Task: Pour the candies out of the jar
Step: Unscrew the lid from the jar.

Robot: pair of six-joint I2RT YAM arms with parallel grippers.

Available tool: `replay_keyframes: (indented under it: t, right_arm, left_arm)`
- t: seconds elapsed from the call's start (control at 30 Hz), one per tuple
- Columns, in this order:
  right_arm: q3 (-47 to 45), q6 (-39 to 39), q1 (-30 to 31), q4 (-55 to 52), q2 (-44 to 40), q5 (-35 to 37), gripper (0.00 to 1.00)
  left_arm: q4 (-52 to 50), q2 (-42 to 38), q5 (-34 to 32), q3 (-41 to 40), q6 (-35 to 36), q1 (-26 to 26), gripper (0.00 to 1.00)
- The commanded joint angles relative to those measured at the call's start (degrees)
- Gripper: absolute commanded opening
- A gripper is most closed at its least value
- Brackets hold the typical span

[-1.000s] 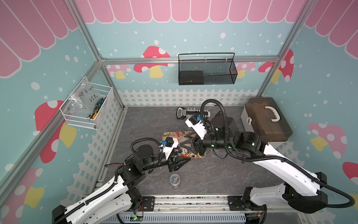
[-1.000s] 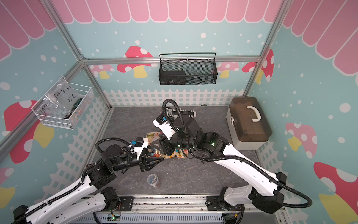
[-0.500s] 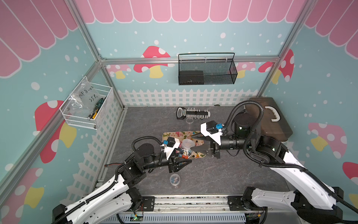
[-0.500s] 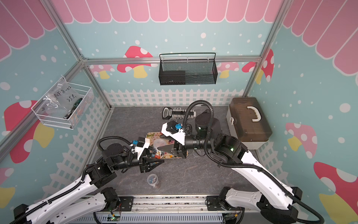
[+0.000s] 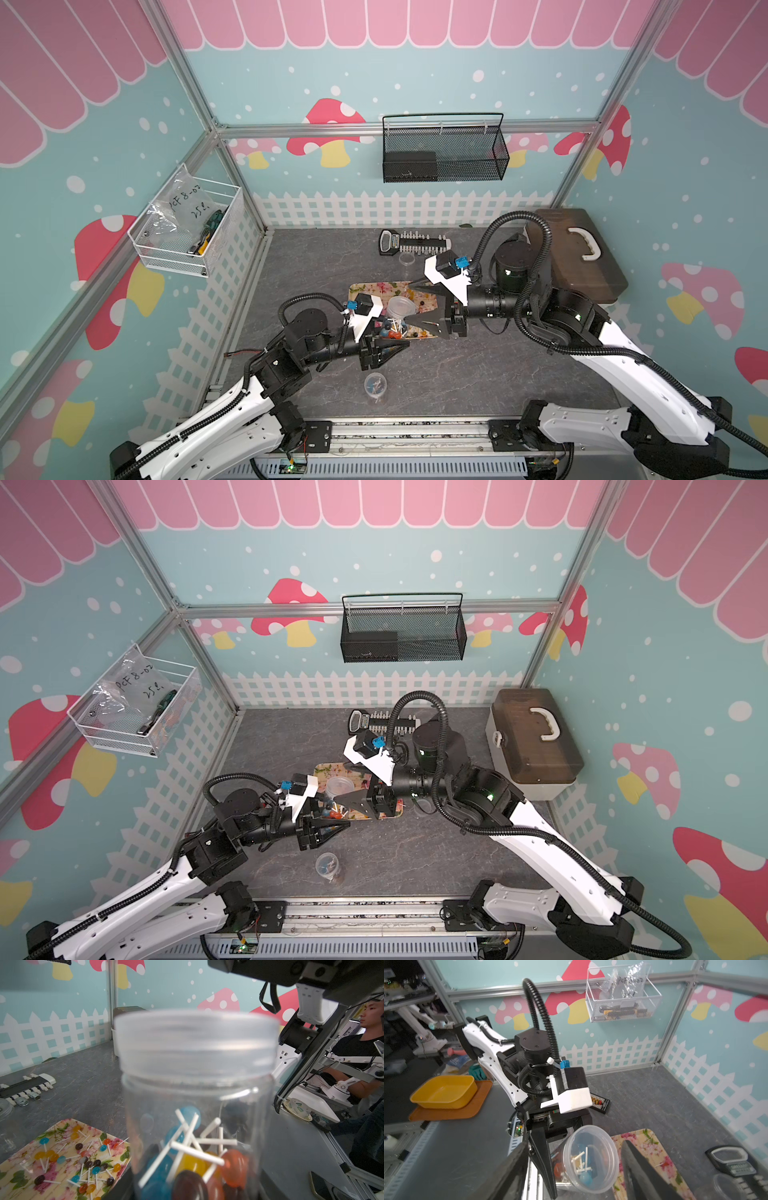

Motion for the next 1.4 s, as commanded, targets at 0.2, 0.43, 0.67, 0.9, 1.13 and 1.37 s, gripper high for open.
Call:
replay_keyframes:
  t: [0.2,0.43,0.67,0.9,1.13,1.37]
  right_arm:
    - [0.26,21.11,2.46,-1.5,2.22,9.85,0.75]
    - [0.85,22.76,3.43,-2.29,4.31,11.16,0.8]
    - [2.17,22.11,3.77,-2.37,7.02,10.59,0.75]
    - [5.21,17.99,3.76,-5.6,7.23,12.98,0.55]
    - [5.92,11.29,3.4,-5.73,6.28,10.64,0.42]
    - [0.28,-11.24,2.62,-0.69,-0.06,-4.79,0.48]
  left_arm:
    - [0.43,-1.75,-5.17,-0.54,2.68,0.1,0.59]
    - [0.45,-0.77,-5.08,-0.58,3.18,0.15,0.59]
    - [1.01,-0.07,-4.92,-0.54,2.8,0.13,0.59]
    - [0.68,0.24,-4.04,-0.19,2.3,0.14,0.59]
    - [0.75,1.26,-1.28,0.86,1.51,0.13,0.59]
    - [-0.45,1.07,0.81,2.25,1.69,0.14,0.59]
